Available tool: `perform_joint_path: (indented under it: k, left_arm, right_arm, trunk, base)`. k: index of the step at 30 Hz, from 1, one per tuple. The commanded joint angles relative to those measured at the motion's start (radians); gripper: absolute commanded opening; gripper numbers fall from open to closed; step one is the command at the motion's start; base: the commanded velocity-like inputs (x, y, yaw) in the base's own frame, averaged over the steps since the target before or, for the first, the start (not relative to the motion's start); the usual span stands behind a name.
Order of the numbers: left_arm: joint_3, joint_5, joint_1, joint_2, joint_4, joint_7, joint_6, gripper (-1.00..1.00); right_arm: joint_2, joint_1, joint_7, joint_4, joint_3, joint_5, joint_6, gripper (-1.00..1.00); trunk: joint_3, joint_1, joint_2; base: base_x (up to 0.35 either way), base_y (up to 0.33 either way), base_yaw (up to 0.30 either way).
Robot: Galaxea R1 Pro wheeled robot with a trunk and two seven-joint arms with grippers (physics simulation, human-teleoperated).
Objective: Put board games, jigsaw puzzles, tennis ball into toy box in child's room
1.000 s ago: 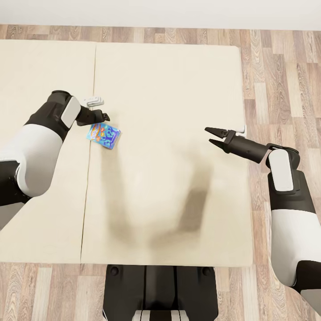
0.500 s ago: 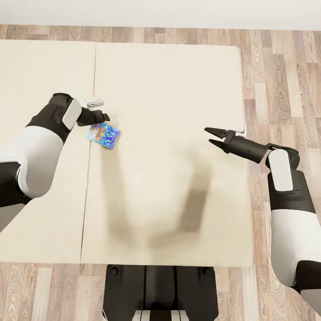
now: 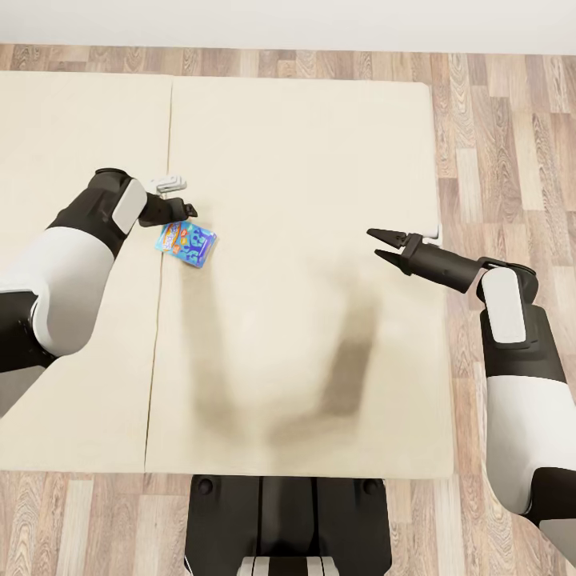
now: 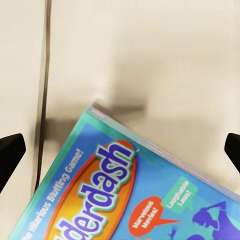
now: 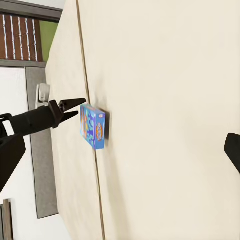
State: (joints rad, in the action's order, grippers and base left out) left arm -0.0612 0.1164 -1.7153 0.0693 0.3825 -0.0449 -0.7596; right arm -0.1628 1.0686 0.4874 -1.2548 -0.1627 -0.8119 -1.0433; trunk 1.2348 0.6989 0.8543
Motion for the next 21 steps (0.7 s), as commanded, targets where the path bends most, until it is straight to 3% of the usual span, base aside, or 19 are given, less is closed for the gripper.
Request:
perform_joint_path:
  k: [1,21]
  left_arm:
    - [-0.003,0.009,0.001,0.0,0.001,-0.005,-0.004,1.0]
    - [-0.004,0.006,0.048,0.0,-0.007,-0.003,0.052,1.0]
  right_arm:
    - [0.0,0.001,0.01,0.0,-0.002,0.009,-0.004,1.0]
    - [0.002,0.001,0.009,0.0,0.002,0.01,-0.004,1.0]
  trunk:
    - [0.0,0.0,0.001]
    - [0.0,0.0,0.001]
  base:
    - [0.0,0.0,0.0]
    - [0.0,0.0,0.0]
